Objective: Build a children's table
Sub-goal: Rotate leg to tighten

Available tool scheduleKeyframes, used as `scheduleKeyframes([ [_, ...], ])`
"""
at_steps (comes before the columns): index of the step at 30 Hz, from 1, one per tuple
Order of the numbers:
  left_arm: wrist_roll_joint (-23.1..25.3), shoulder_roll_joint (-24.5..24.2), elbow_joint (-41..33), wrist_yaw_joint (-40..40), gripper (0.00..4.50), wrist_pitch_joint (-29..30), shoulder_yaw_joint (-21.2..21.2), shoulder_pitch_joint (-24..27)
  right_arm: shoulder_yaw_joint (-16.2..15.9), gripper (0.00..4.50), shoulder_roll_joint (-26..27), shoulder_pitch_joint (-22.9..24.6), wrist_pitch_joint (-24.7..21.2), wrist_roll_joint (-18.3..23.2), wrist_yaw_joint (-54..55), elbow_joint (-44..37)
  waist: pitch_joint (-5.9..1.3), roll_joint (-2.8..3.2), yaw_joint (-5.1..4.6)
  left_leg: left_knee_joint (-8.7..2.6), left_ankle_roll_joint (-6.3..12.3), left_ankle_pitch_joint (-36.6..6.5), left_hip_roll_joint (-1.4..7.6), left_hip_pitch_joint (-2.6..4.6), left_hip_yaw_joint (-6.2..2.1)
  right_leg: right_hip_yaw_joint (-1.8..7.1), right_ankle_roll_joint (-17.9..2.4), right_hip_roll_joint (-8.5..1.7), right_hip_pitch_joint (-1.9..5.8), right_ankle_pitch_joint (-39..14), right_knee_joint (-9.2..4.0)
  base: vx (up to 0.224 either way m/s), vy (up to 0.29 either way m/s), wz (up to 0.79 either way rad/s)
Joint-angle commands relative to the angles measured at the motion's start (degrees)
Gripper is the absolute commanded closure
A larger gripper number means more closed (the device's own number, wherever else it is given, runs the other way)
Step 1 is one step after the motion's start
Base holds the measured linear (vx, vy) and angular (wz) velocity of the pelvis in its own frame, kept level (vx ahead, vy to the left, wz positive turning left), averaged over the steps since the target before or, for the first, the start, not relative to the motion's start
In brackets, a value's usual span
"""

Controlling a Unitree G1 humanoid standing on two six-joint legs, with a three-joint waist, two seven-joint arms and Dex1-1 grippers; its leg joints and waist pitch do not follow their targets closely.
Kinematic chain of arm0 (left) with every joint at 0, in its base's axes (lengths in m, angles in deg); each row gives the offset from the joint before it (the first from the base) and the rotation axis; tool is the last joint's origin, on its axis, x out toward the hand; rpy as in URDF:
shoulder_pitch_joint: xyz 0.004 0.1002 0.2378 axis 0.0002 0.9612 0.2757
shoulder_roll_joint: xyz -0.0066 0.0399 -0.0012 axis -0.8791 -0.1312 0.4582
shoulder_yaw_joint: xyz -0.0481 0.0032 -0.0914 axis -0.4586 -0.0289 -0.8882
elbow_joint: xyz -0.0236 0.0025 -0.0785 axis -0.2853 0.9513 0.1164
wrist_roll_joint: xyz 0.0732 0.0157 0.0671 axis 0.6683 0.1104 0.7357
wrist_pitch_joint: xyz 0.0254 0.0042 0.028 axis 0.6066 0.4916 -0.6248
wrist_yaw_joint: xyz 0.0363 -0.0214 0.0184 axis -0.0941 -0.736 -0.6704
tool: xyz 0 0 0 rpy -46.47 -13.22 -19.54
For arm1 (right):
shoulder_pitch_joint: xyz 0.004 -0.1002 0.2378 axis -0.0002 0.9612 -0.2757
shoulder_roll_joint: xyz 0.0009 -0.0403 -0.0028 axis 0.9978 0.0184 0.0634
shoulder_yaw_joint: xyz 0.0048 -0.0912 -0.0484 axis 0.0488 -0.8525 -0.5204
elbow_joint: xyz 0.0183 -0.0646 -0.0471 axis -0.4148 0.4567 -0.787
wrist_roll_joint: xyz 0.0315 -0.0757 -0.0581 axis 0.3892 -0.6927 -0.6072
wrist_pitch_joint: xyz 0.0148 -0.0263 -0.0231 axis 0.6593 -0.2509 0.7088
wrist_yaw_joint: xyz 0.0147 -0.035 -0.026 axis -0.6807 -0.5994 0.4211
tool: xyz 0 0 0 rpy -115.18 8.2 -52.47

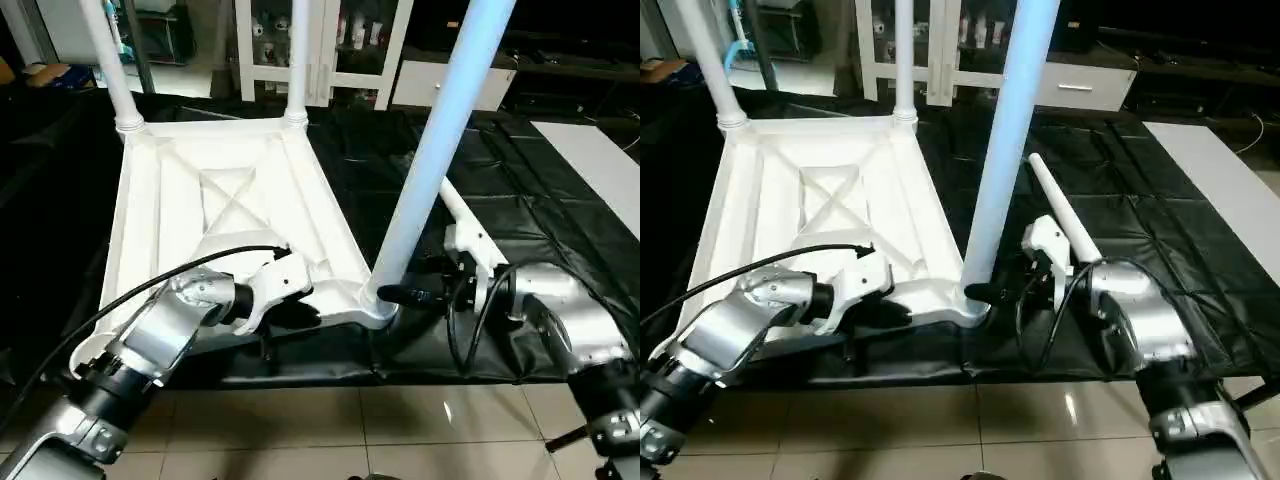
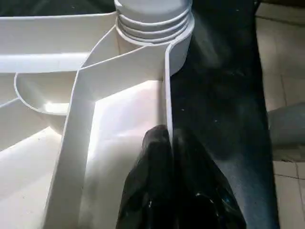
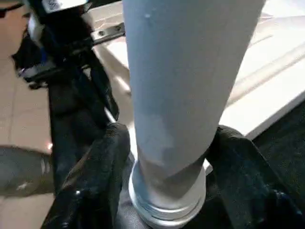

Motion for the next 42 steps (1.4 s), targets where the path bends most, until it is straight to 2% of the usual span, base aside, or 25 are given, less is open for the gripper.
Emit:
scheduleKeyframes([
  [1, -0.3, 0.7, -0.7, 2.0, 4.50, 0.3, 3.2, 0.7, -1.2, 2.18, -0.1, -0.3, -0.8, 0.5, -1.5, 0.1, -3.57, 0.55, -0.12, -4.33, 3.48, -9.8, 0.90, 0.17, 0.47, 1.57, -13.3, -1.56, 3.47, -13.4, -3.06, 0.000, 0.000, 0.00],
  [3, -0.2, 0.6, -0.9, 2.3, 4.50, 0.6, 3.2, 0.8, -0.8, 2.28, 0.3, -0.7, -1.2, 0.4, -2.2, 0.6, -3.62, 0.48, -0.07, -4.30, 3.65, -9.1, 0.85, 0.13, 0.52, 1.57, -13.7, -1.49, 3.58, -12.0, -2.89, 0.000, 0.000, 0.00],
  [5, -0.1, 0.6, -1.1, 2.6, 4.50, 0.8, 3.1, 0.9, -0.5, 2.50, 0.7, -1.0, -1.3, 0.5, -2.5, 1.3, -3.62, 0.46, -0.05, -4.30, 3.71, -9.2, 0.83, 0.12, 0.51, 1.56, -13.7, -1.54, 3.63, -12.4, -2.89, 0.000, 0.000, 0.00],
  [9, -0.1, 0.5, -1.4, 2.8, 4.50, 1.2, 3.1, 1.1, 1.0, 2.59, 1.9, -1.2, -0.6, 1.2, -0.4, 3.0, -3.56, 0.54, -0.08, -4.34, 3.26, -10.1, 0.82, 0.14, 0.49, 1.54, -13.3, -1.58, 3.56, -14.0, -3.10, 0.000, 0.000, 0.00],
  [14, -0.2, 1.5, -1.6, 1.3, 4.50, 4.5, 2.6, 1.1, 5.2, 2.63, 4.8, -0.7, -0.2, 2.2, 5.9, 5.1, -3.40, 0.60, -0.41, -4.48, 2.06, -12.3, 0.81, 0.14, 0.43, 1.57, -11.9, -1.60, 3.40, -18.3, -3.55, 0.000, 0.000, 0.00],
  [15, 0.2, 2.9, -0.8, -1.3, 4.50, 6.4, 1.9, 0.7, 6.3, 2.64, 6.0, -0.6, 0.8, 1.2, 11.2, 6.3, -3.31, 0.73, -0.37, -4.53, 1.79, -12.6, 0.78, 0.12, 0.33, 1.52, -11.7, -1.61, 3.35, -19.0, -3.63, 0.000, 0.000, 0.00],
  [18, 1.6, 9.5, 3.1, -12.8, 4.50, 10.7, -2.2, -0.9, 9.9, 2.64, 10.6, 0.0, 1.3, -2.6, 30.9, 9.0, -3.17, 0.49, -1.25, -4.63, -0.32, -14.1, 0.39, -0.23, 0.13, 1.32, -8.9, -1.48, 3.24, -24.7, -4.23, 0.000, 0.000, 0.00],
  [20, 1.8, 11.7, 4.3, -16.3, 4.50, 11.2, -3.6, -1.3, 10.7, 2.64, 12.0, 0.4, 0.5, -3.9, 37.1, 9.3, -3.28, 0.36, -1.71, -4.58, -0.88, -14.7, 0.18, -0.39, -0.08, 1.14, -7.5, -1.52, 3.29, -26.8, -4.61, 0.000, 0.000, 0.00],
  [21, 2.3, 14.5, 5.7, -20.9, 4.50, 11.9, -5.0, -2.0, 11.4, 2.64, 14.1, 1.2, -0.2, -6.7, 46.5, 8.9, -3.34, 0.45, -1.78, -4.66, -1.00, -14.9, 0.15, -0.48, -0.26, 1.00, -6.9, -1.54, 3.42, -27.5, -4.58, 0.000, 0.000, 0.00],
  [22, 4.1, 18.0, 8.0, -27.5, 4.50, 11.4, -6.1, -3.0, 13.2, 2.65, 18.5, 2.5, 0.0, -10.8, 61.7, 7.8, -3.20, 1.00, -2.22, -4.69, -1.52, -15.6, -0.04, -0.47, -0.36, 0.89, -5.2, -1.46, 2.94, -29.5, -5.10, 0.000, 0.000, 0.00],
  [23, 4.1, 18.0, 8.0, -27.5, 4.50, 11.4, -6.1, -3.0, 13.2, 2.65, 18.5, 2.5, 0.0, -10.8, 61.7, 7.8, -3.20, 1.00, -2.22, -4.69, -1.52, -15.6, -0.04, -0.47, -0.36, 0.89, -5.2, -1.46, 2.94, -29.5, -5.10, 0.000, 0.000, 0.00],
  [24, 5.2, 19.2, 9.3, -30.3, 4.50, 10.3, -6.0, -3.5, 14.0, 2.65, 21.2, 3.1, 1.5, -12.3, 67.6, 6.6, -3.37, 0.65, -2.62, -4.56, -1.44, -17.6, -0.25, -0.24, -0.47, 0.41, -3.7, -1.40, 2.63, -31.1, -5.69, 0.000, 0.000, 0.00],
  [25, 5.8, 19.9, 10.0, -31.7, 4.50, 9.6, -5.9, -3.8, 13.6, 2.66, 23.3, 3.3, 2.5, -13.5, 69.9, 6.0, -3.46, 0.62, -2.70, -4.49, -1.24, -18.3, -0.28, 0.00, -0.38, 0.37, -3.4, -1.36, 2.43, -31.3, -5.82, 0.000, 0.000, 0.00],
  [26, 6.4, 20.8, 10.8, -33.4, 4.50, 8.6, -5.9, -4.2, 12.6, 2.66, 26.2, 3.2, 4.0, -14.9, 72.5, 5.5, -3.35, 0.93, -2.91, -4.47, -0.76, -19.4, -0.36, 0.03, -0.38, 0.33, -3.2, -1.27, 2.09, -31.3, -6.11, 0.000, 0.000, 0.00],
  [27, 6.9, 21.6, 11.5, -34.8, 4.50, 7.7, -5.8, -4.6, 11.4, 2.66, 28.7, 3.1, 5.4, -16.2, 74.2, 5.3, -3.43, 0.93, -3.03, -4.44, -0.76, -19.6, -0.36, -0.02, -0.44, 0.30, -3.3, -1.29, 2.02, -31.0, -6.05, 0.000, 0.000, 0.00],
  [28, 7.1, 21.6, 11.9, -35.0, 4.50, 7.0, -5.7, -4.9, 9.9, 2.66, 29.4, 2.7, 6.5, -16.8, 73.1, 5.6, -3.54, 0.66, -3.15, -4.64, -0.63, -19.7, -0.29, -0.23, -0.65, 0.19, -3.3, -1.31, 2.36, -30.2, -5.82, 0.000, 0.000, 0.00],
  [29, 7.4, 21.7, 12.1, -35.2, 4.50, 6.7, -5.7, -5.1, 9.1, 2.66, 29.5, 2.4, 7.3, -17.1, 72.3, 6.1, -3.48, 0.90, -3.03, -4.70, -0.12, -20.0, -0.22, -0.09, -0.64, 0.24, -3.4, -1.21, 2.32, -28.9, -5.73, 0.000, 0.000, 0.00],
  [30, 7.8, 21.3, 12.2, -34.9, 4.50, 6.4, -5.7, -5.5, 9.2, 2.66, 30.2, 1.7, 9.2, -15.1, 69.4, 7.1, -3.53, 1.01, -3.18, -4.67, 0.38, -20.6, -0.11, -0.02, -0.54, 0.39, -4.3, -1.20, 2.22, -26.8, -5.56, 0.000, 0.000, 0.00],
  [31, 7.9, 21.1, 12.1, -34.7, 4.50, 6.6, -5.8, -5.5, 9.3, 2.66, 30.3, 1.5, 8.9, -14.0, 67.8, 7.4, -3.47, 0.69, -3.27, -4.76, 0.55, -20.1, -0.07, -0.31, -0.57, 0.43, -4.6, -1.20, 2.47, -25.7, -5.42, 0.000, 0.000, 0.00],
  [32, 7.9, 21.0, 12.0, -34.6, 4.50, 6.7, -5.9, -5.4, 9.4, 2.66, 30.4, 1.3, 8.6, -13.3, 66.7, 7.5, -3.43, 0.96, -3.20, -4.94, 0.90, -19.6, 0.02, -0.51, -0.63, 0.46, -5.3, -1.18, 2.75, -24.0, -5.05, 0.000, 0.000, 0.00],
  [34, 8.6, 19.6, 11.6, -33.5, 4.50, 6.8, -5.5, -5.0, 8.4, 2.66, 30.0, 2.1, 7.7, -10.0, 59.7, 5.3, -3.35, 0.91, -3.17, -4.93, 1.21, -19.8, 0.10, -0.47, -0.56, 0.51, -5.8, -1.26, 2.82, -23.6, -5.10, 0.000, 0.000, 0.00],
  [36, 8.9, 18.0, 10.8, -31.6, 4.50, 6.4, -4.8, -4.4, 7.3, 2.10, 28.5, 3.4, 6.8, -9.7, 56.3, 2.8, -3.44, 0.88, -3.00, -5.00, 1.62, -18.2, 0.19, -0.72, -0.59, 0.67, -6.5, -1.31, 3.24, -21.2, -4.78, 0.000, 0.000, 0.00],
  [38, 9.0, 17.4, 10.5, -30.9, 4.50, 6.1, -4.4, -4.1, 6.8, 1.94, 27.7, 4.0, 6.6, -10.1, 56.0, 1.4, -3.55, 0.75, -2.85, -4.78, 2.13, -15.4, 0.24, -0.62, -0.23, 0.98, -8.4, -1.43, 3.19, -17.6, -4.37, 0.000, 0.000, 0.00],
  [41, 8.5, 14.9, 8.3, -27.0, 4.50, 4.6, -2.7, -2.0, 7.1, 1.79, 25.5, 6.7, 1.4, -8.2, 54.4, -5.1, -3.47, 0.93, -2.78, -5.00, 2.21, -13.6, 0.23, -0.83, -0.32, 1.04, -8.8, -1.43, 3.74, -16.6, -4.16, 0.000, 0.000, 0.00],
  [42, 7.4, 12.9, 6.2, -22.7, 4.50, 2.8, -1.2, -0.2, 7.4, 1.65, 23.6, 7.9, -2.6, -6.1, 51.0, -8.5, -3.57, 0.83, -2.69, -5.02, 2.50, -12.8, 0.29, -0.76, -0.43, 1.10, -8.9, -1.39, 4.09, -15.7, -4.01, 0.000, 0.000, 0.00],
])
